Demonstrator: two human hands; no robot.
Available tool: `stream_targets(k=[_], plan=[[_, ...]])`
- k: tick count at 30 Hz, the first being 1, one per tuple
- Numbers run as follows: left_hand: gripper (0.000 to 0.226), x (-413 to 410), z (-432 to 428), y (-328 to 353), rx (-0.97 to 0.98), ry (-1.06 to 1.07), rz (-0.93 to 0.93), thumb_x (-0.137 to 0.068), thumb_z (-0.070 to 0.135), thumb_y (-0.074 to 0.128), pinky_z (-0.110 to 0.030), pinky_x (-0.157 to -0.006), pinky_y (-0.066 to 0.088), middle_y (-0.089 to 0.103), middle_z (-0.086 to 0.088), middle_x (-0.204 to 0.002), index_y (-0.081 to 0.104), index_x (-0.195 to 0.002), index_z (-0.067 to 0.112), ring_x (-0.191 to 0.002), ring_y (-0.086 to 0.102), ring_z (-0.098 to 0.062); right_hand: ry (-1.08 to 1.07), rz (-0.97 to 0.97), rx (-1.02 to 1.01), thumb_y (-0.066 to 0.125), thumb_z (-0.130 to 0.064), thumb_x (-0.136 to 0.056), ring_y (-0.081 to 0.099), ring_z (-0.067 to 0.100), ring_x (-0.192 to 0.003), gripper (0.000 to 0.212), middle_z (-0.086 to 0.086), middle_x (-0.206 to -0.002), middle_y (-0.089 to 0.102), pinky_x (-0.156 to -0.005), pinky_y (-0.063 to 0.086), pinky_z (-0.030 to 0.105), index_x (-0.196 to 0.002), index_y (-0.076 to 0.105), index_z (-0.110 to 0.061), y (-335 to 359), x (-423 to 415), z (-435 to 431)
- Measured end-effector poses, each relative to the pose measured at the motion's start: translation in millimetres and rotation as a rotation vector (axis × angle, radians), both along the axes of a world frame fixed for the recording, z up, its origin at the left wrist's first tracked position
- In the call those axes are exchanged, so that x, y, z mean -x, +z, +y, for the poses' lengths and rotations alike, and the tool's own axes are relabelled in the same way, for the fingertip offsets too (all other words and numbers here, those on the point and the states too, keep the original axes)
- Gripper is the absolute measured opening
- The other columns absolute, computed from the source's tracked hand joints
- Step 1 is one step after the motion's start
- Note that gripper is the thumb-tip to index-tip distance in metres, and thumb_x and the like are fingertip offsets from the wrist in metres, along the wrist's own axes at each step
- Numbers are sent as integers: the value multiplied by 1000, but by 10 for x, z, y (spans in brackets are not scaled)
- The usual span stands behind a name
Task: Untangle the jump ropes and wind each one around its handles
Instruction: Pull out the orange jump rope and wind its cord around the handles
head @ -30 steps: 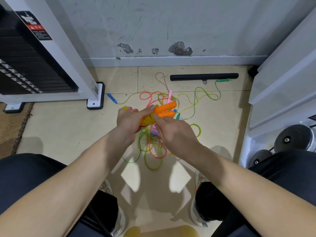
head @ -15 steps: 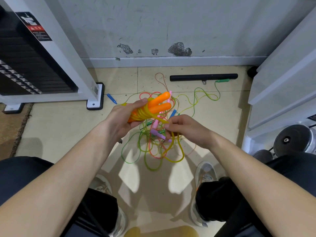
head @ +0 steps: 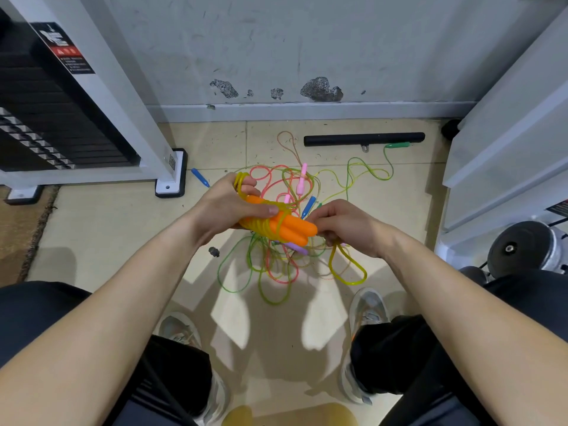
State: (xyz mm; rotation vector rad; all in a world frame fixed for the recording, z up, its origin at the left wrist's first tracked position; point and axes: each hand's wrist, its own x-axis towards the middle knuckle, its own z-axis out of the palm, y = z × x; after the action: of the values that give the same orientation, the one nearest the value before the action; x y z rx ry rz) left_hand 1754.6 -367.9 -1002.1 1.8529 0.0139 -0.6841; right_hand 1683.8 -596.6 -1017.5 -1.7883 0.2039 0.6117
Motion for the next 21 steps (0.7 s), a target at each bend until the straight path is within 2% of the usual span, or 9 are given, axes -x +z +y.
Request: stream_targets(k=[2, 4, 6, 9, 11, 13, 16, 18, 21], plan=[[81, 16, -29, 3, -124, -38, -115, -56, 34, 96, -27, -71, 56, 63, 8, -110, 52, -124, 22, -98, 61, -10, 3, -1, 19, 54, 0, -95, 38, 6, -47, 21, -7, -53, 51, -47, 34, 16, -95, 68, 16, 2, -10, 12], [84, 40, -60, -3, -201, -96, -222, -57, 36, 96, -21, -70, 49, 59, 12, -110, 49, -126, 24, -96, 57, -5, 21, -3, 41, 56, -1, -95, 41, 8, -50, 21, -2, -58, 54, -50, 36, 18, -86, 71, 11, 16, -7, 48], [89, 69, -99, -24, -260, -180, -287, -55, 39, 96, -21, -72, 49, 58, 14, -112, 47, -128, 24, -97, 57, -5, 25, 12, 56, 59, 1, -92, 46, 12, -54, 23, 9, -68, 61, -54, 40, 22, -75, 74, 0, 13, 2, 84], [97, 140, -193, -97, -386, -239, -410, -50, 44, 96, -26, -75, 50, 55, 11, -114, 46, -130, 23, -99, 57, -11, -87, 58, 76, 61, 1, -89, 53, 13, -50, 18, 15, -68, 66, -55, 49, 27, -79, 73, 10, -26, 8, 159], [97, 187, -253, -133, -463, -166, -498, -51, 47, 94, -29, -78, 48, 52, 9, -116, 45, -131, 22, -100, 55, -13, -238, 103, 28, 58, 0, -91, 59, 15, -55, 19, 17, -68, 69, -65, 58, 35, -87, 71, 14, -46, 8, 239], [93, 228, -296, -148, -494, -47, -561, -56, 46, 93, -31, -78, 46, 50, 8, -117, 44, -131, 21, -97, 55, -15, -379, 116, -71, 51, 3, -92, 63, 19, -60, 20, 17, -73, 70, -78, 59, 44, -91, 68, 13, -49, 9, 335], [87, 248, -347, -160, -460, 107, -621, -60, 44, 92, -30, -76, 45, 49, 8, -116, 44, -129, 21, -94, 53, -13, -492, 61, -123, 44, -3, -100, 61, 13, -52, 24, 5, -74, 69, -69, 54, 38, -113, 64, 2, -50, 36, 527], [86, 242, -374, -181, -388, 219, -599, -60, 42, 92, -28, -79, 45, 50, 8, -115, 44, -129, 20, -97, 51, -10, -557, -42, -77, 45, -14, -101, 61, 15, -55, 32, 0, -78, 66, -64, 56, 36, -131, 54, -9, -108, 85, 667], [90, 208, -403, -222, -250, 401, -530, -56, 44, 94, -31, -87, 50, 55, 6, -114, 46, -127, 19, -105, 57, -13, -524, -381, 137, 45, -31, -95, 68, 22, -76, 37, -1, -86, 66, -71, 57, 46, -128, 51, -17, -199, 180, 784]])
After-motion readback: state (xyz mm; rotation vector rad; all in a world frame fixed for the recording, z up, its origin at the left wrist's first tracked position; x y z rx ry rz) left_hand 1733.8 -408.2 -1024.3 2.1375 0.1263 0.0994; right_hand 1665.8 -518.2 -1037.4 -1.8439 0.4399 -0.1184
